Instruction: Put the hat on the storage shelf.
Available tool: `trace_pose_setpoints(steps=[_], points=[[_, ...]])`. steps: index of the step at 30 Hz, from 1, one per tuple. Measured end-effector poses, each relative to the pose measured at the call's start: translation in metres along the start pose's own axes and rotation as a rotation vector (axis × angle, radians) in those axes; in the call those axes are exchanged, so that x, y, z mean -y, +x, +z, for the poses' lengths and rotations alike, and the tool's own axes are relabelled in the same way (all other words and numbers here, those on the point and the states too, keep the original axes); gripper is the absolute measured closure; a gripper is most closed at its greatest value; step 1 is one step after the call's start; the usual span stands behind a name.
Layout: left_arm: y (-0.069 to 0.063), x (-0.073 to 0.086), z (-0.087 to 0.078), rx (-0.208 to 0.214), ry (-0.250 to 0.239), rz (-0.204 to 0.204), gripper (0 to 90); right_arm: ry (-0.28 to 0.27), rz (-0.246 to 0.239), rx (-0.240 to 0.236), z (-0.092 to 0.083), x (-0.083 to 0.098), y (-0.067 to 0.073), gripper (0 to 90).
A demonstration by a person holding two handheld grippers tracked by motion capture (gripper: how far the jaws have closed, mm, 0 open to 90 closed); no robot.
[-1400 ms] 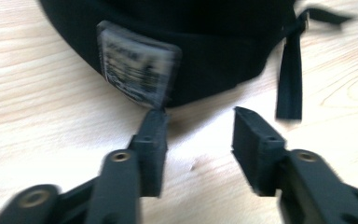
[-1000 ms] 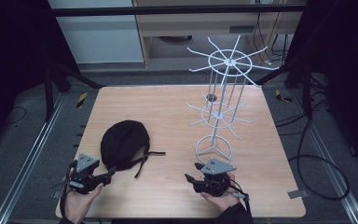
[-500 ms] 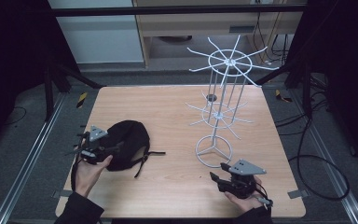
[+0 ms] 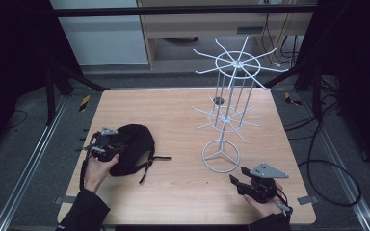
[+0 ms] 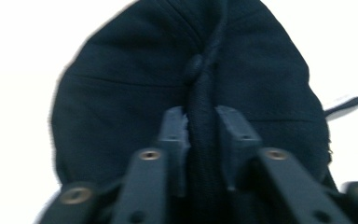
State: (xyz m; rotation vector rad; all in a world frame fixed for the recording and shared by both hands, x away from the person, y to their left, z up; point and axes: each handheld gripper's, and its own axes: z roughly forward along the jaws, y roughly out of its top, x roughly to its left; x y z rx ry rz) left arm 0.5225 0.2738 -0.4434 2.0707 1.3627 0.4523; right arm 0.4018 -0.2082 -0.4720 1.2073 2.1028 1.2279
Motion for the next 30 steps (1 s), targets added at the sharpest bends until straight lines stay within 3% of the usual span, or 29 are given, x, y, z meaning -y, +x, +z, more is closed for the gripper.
trace_pose_setpoints(steps=[5,10,13,18,26,30], points=[[-0.003,0.0,-0.007,-0.011,-0.033,0.034,84.7,0.002,0.009,0.005,-0.001,0.001,-0.002,44.7],[-0.009,0.002,-0.029,-0.007,-0.135,0.059,85.4,-0.008,0.024,0.011,-0.003,0.002,-0.006,44.7],[-0.011,0.001,-0.036,-0.005,-0.166,0.066,85.5,-0.009,0.026,0.016,-0.003,0.002,-0.006,44.7],[-0.022,-0.003,-0.063,0.013,-0.289,0.103,85.6,-0.011,0.021,0.026,-0.003,0.003,-0.008,44.5],[-0.042,-0.008,-0.1,0.106,-0.477,0.114,85.5,-0.023,0.028,0.04,-0.005,0.003,-0.011,44.3],[-0.053,-0.009,-0.113,0.143,-0.537,0.121,85.5,-0.03,0.036,0.044,-0.006,0.003,-0.012,44.3]])
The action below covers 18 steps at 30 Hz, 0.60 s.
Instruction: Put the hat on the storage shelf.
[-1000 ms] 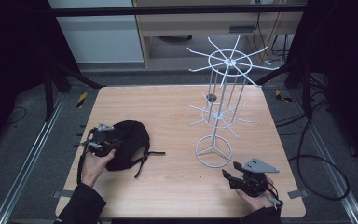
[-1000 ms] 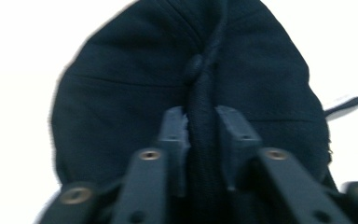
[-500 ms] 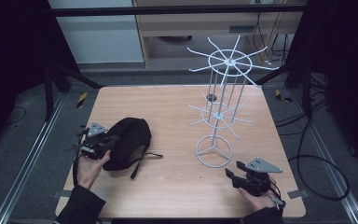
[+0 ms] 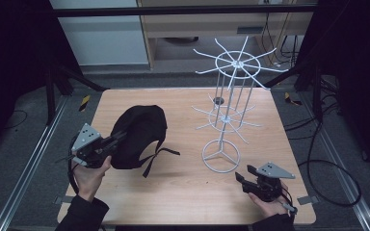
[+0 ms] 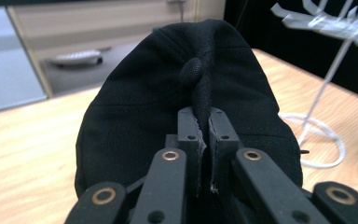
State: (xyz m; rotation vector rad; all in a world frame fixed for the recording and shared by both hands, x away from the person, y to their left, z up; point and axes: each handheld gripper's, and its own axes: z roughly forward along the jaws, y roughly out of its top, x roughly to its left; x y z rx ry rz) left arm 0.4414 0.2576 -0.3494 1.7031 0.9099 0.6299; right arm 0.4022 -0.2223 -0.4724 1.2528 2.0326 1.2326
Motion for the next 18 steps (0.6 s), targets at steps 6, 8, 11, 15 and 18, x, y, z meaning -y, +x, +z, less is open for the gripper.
trace_pose_setpoints(steps=[6,8,11,15,18], points=[[-0.014,-0.012,-0.012,0.058,-0.095,-0.014,85.6,-0.002,-0.002,0.007,0.0,0.0,-0.002,44.3],[-0.019,-0.018,-0.018,0.086,-0.122,-0.018,85.6,-0.002,0.002,0.011,0.0,0.0,-0.002,44.3],[-0.026,-0.028,-0.028,0.12,-0.165,-0.015,85.6,-0.008,0.007,0.013,0.0,0.0,-0.003,44.3],[-0.03,-0.037,-0.034,0.154,-0.202,-0.016,85.6,-0.008,0.011,0.019,0.0,0.0,-0.004,44.3],[-0.03,-0.043,-0.036,0.172,-0.215,-0.022,85.6,-0.008,0.011,0.021,0.0,0.0,-0.004,44.2]])
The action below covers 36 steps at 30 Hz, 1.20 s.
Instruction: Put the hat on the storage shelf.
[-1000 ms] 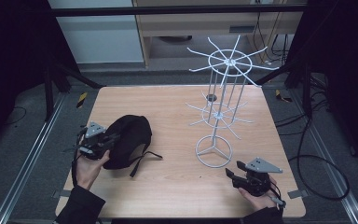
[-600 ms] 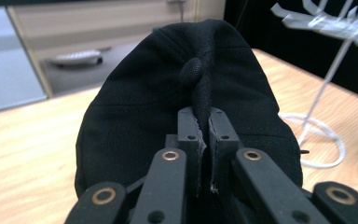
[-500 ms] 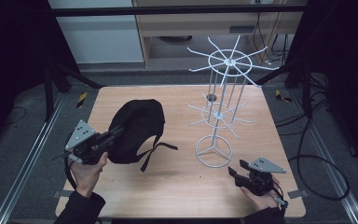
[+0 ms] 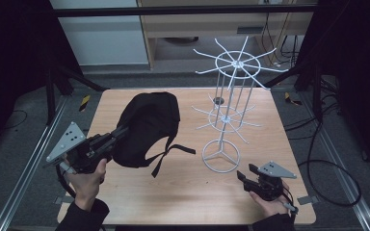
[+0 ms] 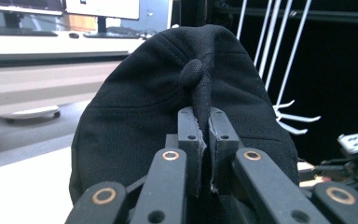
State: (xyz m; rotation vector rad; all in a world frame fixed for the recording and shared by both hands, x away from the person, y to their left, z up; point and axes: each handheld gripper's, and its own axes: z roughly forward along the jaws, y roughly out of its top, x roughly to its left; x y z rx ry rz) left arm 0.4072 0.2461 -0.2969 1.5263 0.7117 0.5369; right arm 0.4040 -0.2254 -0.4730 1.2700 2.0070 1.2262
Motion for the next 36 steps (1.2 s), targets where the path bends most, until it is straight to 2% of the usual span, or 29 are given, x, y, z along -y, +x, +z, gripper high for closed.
trace_pose_setpoints(steps=[6,7,8,11,15,23,28,33,36], points=[[-0.006,-0.022,0.0,0.037,-0.04,-0.001,85.6,-0.002,-0.005,0.001,0.0,0.0,-0.001,44.0],[-0.01,-0.031,0.001,0.043,-0.063,0.007,85.6,-0.004,-0.002,0.0,0.0,0.0,-0.001,43.9],[-0.01,-0.031,0.001,0.043,-0.063,0.007,85.7,-0.004,-0.002,0.0,0.0,0.0,-0.001,43.9],[-0.014,-0.044,0.003,0.047,-0.104,0.015,85.6,-0.002,0.001,0.0,0.0,0.0,-0.001,43.9],[-0.018,-0.056,0.006,0.054,-0.146,0.007,85.6,-0.004,0.001,-0.001,0.0,0.0,-0.001,43.8],[-0.03,-0.08,0.013,0.068,-0.212,0.03,85.7,-0.001,-0.003,0.002,0.001,0.001,-0.001,43.8],[-0.037,-0.085,0.019,0.086,-0.208,0.039,85.6,0.0,-0.003,-0.001,0.001,0.001,-0.001,43.7],[-0.045,-0.083,0.038,0.109,-0.161,0.053,85.6,0.0,-0.005,-0.003,0.001,0.001,-0.001,43.7],[-0.046,-0.08,0.044,0.12,-0.146,0.055,85.6,0.001,0.001,-0.006,0.001,0.001,0.0,43.7]])
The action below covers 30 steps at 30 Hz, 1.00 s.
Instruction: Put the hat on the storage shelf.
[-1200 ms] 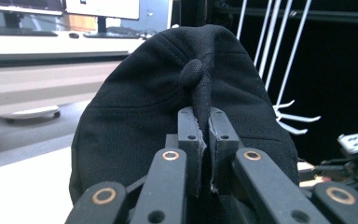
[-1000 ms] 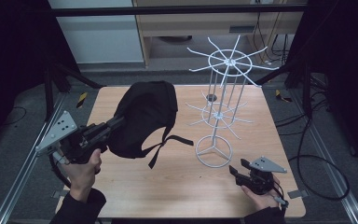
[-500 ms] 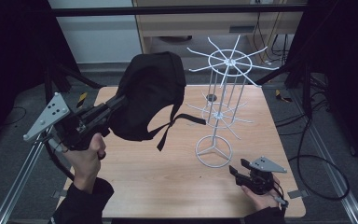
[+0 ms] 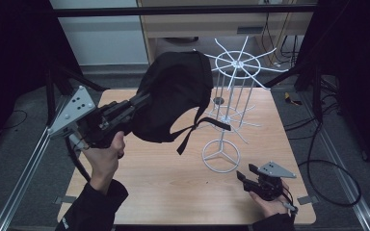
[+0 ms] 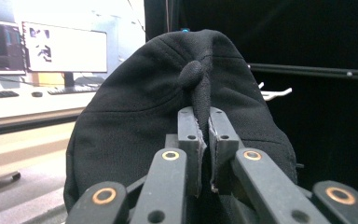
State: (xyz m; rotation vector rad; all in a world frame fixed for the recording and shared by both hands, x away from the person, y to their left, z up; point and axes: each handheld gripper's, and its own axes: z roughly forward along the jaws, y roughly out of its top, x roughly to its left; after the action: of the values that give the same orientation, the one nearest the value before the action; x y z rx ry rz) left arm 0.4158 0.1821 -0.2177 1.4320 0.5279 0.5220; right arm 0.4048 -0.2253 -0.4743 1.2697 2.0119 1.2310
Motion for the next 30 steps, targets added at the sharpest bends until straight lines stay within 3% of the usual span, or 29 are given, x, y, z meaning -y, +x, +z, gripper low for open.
trace_pose_setpoints(steps=[7,30], points=[[0.003,0.015,0.012,0.034,0.056,-0.018,85.4,0.002,-0.011,0.003,0.001,0.0,-0.001,43.6],[0.011,0.056,0.034,0.036,0.227,-0.033,82.1,0.011,-0.012,0.005,0.002,0.001,0.0,42.2]])
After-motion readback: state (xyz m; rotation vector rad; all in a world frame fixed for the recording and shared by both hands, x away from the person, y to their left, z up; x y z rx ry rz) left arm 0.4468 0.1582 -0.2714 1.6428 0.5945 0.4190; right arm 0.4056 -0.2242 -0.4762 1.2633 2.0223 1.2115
